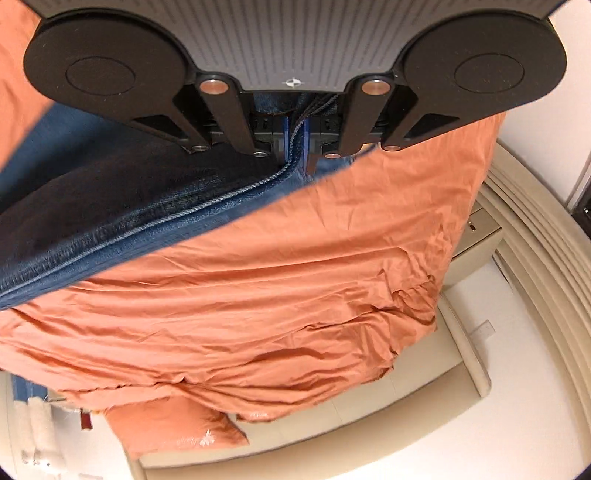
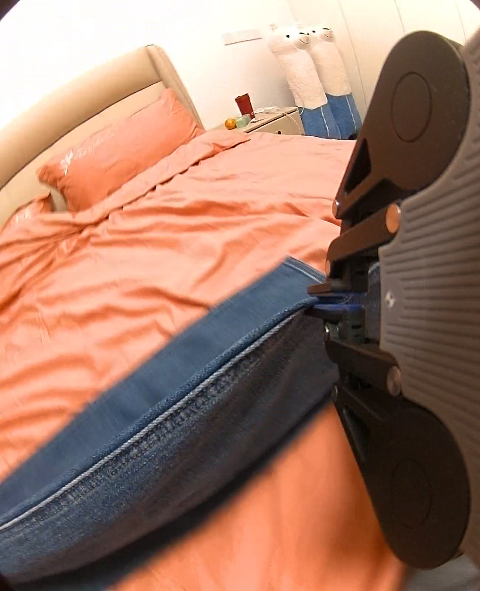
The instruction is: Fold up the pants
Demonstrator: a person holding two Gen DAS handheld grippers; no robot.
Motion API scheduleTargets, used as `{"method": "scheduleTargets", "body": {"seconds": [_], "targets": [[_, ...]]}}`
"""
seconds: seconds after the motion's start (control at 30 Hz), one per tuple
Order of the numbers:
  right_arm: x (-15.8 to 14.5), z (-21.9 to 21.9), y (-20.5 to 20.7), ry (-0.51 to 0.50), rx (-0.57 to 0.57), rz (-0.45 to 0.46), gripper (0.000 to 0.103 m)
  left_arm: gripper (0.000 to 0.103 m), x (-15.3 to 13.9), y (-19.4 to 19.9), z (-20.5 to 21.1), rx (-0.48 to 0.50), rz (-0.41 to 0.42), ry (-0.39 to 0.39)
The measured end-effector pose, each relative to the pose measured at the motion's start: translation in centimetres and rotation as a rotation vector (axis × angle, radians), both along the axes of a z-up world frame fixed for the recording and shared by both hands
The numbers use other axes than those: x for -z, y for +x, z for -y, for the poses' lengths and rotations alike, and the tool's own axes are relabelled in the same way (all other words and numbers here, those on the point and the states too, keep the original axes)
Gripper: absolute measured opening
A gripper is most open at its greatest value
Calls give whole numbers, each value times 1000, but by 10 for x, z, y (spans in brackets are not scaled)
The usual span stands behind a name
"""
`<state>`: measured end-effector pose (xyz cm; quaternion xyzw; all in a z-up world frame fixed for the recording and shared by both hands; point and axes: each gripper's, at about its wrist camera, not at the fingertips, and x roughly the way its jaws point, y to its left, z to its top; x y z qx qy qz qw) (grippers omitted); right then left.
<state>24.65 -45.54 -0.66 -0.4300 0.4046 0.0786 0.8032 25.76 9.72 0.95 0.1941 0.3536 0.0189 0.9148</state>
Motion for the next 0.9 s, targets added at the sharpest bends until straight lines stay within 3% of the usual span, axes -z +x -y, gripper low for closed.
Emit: {"method": "scheduleTargets", "body": {"seconds": [0.13,0.33,0.47,0.63,0.77,0.9], "targets": [[17,0,60,13,25,-16,0,7,20,60,1,5,-63,26],[81,-7,136,-8,37,-107,0,8,78,134,-3,10,-186,51],[126,-8,175,-14,35,-173,0,9,118,164,-11,10,-261,40],[158,-5,192,2,26,-229,0,9,148,178,-21,-1,-299,-6],[162,-4,194,34,43,-223,0,9,151,172,-19,-5,-285,-7],[146,-4,185,33,32,-185,0,9,120,153,-20,-1,-200,-45]]}}
